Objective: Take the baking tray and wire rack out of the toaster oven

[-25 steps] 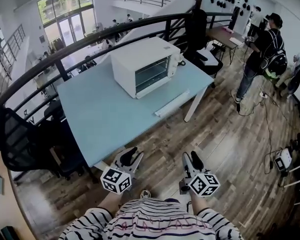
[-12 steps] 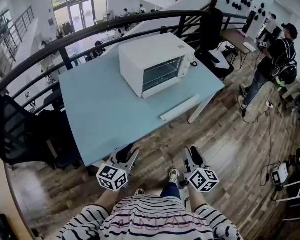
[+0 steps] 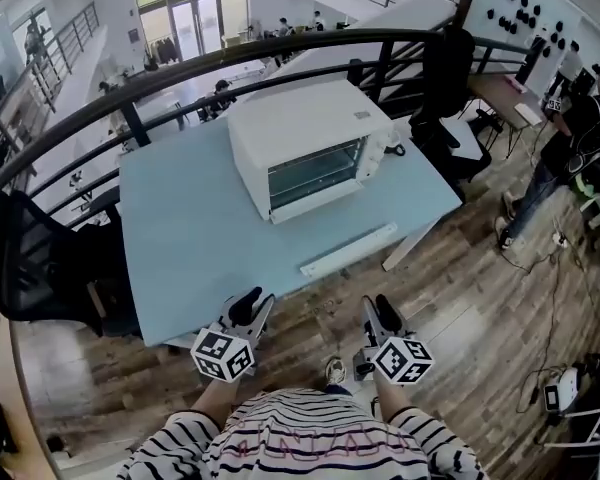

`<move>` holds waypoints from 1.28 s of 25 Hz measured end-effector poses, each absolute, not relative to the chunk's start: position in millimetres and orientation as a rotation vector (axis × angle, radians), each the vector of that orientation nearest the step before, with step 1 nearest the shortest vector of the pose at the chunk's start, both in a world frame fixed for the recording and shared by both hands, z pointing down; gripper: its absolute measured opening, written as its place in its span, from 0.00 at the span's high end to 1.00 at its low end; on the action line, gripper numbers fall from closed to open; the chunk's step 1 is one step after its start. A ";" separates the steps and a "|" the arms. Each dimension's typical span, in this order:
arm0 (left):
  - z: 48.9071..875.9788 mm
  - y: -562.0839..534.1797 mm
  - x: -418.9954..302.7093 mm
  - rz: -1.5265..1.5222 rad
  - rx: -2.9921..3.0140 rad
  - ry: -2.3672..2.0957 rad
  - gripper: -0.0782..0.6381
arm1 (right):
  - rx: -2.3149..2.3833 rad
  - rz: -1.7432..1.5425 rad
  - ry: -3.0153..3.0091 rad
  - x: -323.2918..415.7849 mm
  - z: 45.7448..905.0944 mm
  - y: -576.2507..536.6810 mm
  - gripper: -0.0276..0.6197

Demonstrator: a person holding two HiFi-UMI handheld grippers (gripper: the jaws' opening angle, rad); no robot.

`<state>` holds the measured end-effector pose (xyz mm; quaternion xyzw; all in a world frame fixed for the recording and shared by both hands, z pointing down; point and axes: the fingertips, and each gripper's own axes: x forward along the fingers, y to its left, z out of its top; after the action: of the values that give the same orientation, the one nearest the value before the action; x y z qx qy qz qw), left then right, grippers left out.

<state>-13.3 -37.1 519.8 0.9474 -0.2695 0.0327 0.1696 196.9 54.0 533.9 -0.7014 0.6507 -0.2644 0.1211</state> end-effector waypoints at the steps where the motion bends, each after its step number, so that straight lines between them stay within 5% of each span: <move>1: 518.9 -41.0 -2.4 0.091 2.688 -0.786 0.75 | -2.035 -0.775 1.915 208.9 533.8 47.5 0.65; 15: 527.6 -50.1 87.8 0.048 2.565 -1.069 0.75 | -1.847 -0.831 2.106 321.5 543.2 -6.6 0.67; 32: 552.1 -153.6 112.5 -0.008 2.376 -1.109 0.75 | -1.804 -0.940 2.054 345.2 559.2 -117.3 0.67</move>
<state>112.5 -153.6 552.1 0.8757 -0.4088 -0.0030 0.2570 345.2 -117.3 559.2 -0.6192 0.7049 -0.3227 0.1248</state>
